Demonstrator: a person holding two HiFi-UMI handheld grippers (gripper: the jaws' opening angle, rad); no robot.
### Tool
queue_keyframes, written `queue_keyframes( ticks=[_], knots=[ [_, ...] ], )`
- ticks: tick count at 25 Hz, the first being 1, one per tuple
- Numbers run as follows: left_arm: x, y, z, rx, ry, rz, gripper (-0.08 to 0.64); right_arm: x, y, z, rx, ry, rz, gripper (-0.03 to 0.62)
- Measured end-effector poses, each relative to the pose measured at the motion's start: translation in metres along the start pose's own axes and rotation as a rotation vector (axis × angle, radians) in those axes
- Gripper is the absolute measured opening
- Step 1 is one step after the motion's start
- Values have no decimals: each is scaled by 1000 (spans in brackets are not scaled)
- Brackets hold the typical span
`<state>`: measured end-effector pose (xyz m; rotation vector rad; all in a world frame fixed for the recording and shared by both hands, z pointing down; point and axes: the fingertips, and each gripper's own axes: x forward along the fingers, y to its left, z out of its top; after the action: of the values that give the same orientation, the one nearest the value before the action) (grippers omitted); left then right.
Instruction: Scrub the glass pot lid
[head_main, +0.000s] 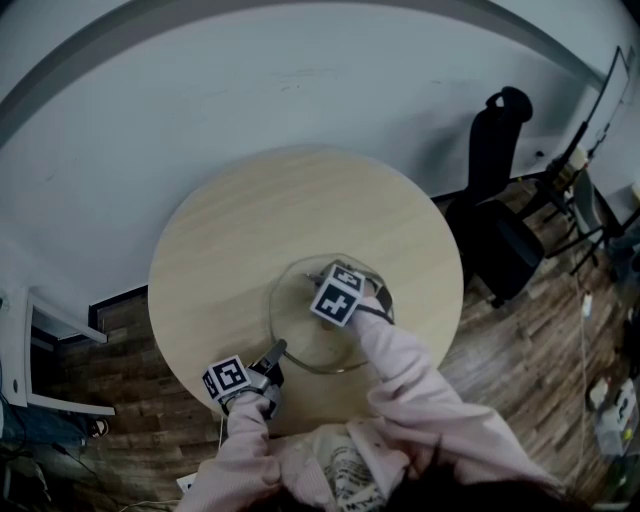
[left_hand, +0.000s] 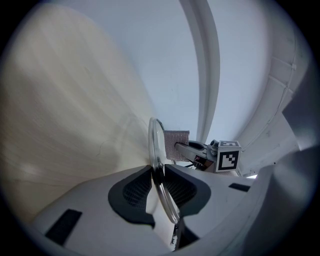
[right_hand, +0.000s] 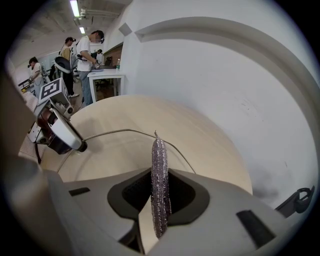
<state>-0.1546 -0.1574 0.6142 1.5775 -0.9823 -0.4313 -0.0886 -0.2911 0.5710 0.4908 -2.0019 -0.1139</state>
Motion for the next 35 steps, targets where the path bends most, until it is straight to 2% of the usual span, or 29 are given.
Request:
queue_keyframes(
  ticks=[35],
  knots=[
    [-1,-1,-2,18,-30,31,88,-8,50,14,-16,-39,72,77]
  ],
)
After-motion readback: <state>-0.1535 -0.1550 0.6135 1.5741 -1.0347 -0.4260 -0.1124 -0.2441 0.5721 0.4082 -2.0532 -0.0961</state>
